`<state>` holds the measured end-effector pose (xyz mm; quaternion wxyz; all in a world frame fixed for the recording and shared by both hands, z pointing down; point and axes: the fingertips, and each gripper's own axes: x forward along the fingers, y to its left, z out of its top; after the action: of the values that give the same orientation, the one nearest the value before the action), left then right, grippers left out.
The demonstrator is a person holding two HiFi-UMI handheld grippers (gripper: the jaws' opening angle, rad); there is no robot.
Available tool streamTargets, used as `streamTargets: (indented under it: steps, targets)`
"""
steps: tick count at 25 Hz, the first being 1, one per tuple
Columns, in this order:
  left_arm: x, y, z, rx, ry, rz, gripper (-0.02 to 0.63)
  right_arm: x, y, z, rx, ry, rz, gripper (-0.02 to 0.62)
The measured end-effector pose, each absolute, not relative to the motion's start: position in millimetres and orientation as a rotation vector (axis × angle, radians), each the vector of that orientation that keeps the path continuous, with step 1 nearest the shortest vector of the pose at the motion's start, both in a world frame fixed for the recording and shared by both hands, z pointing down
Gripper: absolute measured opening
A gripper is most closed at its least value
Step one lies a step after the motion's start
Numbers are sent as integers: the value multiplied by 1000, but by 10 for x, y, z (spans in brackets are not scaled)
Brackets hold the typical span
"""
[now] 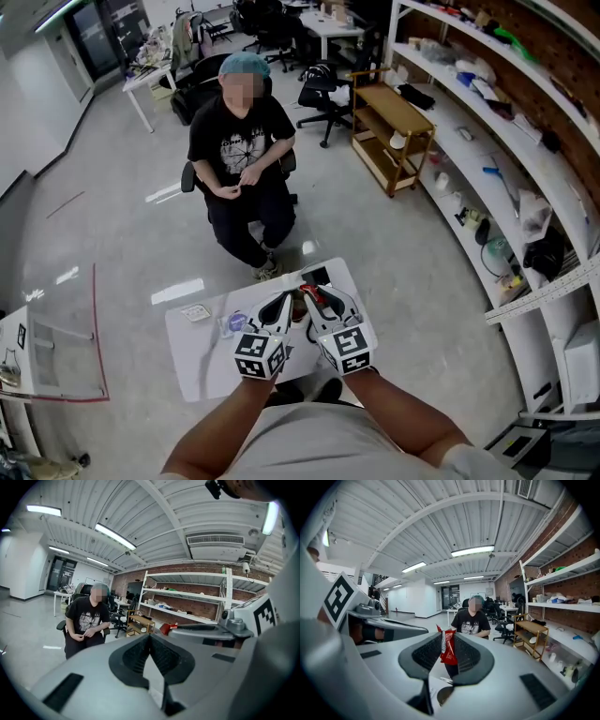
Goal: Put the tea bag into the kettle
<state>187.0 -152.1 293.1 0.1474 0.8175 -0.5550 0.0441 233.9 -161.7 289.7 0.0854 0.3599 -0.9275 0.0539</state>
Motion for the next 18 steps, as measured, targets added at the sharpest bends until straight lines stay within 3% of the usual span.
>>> streamTargets:
  steps: [18]
  targets:
    - [1218,-1864,3116,2411,-1429,120,8,1718,-1820,3061,1201,-2654,199,86]
